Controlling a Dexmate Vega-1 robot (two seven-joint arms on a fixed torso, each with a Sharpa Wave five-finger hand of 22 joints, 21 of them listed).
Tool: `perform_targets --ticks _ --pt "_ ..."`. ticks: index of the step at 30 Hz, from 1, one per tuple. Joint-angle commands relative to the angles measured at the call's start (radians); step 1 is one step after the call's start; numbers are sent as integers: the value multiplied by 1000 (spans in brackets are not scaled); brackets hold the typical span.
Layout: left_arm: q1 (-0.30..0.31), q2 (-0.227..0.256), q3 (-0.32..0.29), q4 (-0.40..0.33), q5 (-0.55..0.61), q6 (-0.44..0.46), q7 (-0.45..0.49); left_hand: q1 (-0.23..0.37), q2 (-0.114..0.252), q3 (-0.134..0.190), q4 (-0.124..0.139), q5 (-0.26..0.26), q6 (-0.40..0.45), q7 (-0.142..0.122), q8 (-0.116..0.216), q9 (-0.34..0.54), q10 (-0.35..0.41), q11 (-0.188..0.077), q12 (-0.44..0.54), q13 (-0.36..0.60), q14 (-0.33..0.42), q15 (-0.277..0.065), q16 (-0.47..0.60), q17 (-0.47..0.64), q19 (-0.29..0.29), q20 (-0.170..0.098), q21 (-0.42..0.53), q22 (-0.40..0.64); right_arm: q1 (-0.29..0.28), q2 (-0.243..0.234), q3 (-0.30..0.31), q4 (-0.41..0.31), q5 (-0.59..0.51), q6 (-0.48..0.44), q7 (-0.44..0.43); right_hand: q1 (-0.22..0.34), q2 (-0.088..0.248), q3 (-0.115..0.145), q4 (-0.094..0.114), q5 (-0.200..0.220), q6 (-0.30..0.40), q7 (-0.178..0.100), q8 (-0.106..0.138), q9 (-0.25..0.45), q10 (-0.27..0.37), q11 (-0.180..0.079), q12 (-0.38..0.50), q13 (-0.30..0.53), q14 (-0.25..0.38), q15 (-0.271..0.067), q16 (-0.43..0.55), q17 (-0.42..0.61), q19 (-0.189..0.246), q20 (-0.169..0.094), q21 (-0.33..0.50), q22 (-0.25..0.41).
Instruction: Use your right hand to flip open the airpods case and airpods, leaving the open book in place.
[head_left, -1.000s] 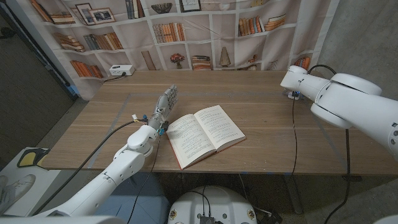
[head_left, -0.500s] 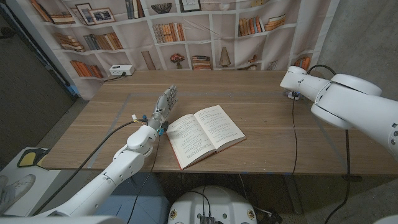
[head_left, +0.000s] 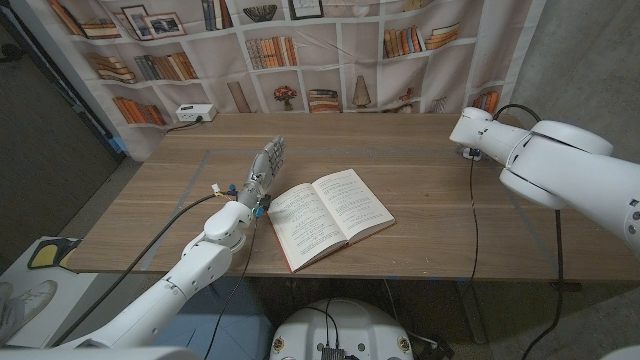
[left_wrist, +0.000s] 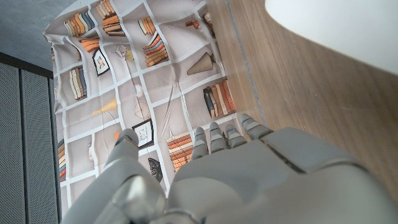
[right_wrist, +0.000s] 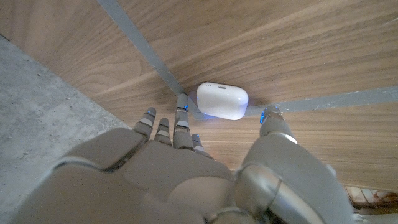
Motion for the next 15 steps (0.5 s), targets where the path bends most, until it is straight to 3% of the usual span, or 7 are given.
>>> perform_targets --ticks 1,15 --pt "8 4 -2 -8 -1 5 5 8 -2 -3 1 5 8 4 3 0 11 -2 -1 4 0 4 3 2 -3 4 6 4 -7 -4 -3 -9 -1 -4 2 3 14 7 3 2 -116 -7 7 2 10 -9 8 5 9 3 3 -1 11 2 9 5" --pt "6 4 -3 -4 -1 4 3 7 -2 -4 2 5 9 4 3 0 10 -3 -2 4 -1 4 3 2 -3 5 6 4 -17 -7 -13 -17 -7 6 3 13 37 19 2 7 -95 -17 11 2 30 -34 27 16 28 2 5 -3 36 -1 15 5"
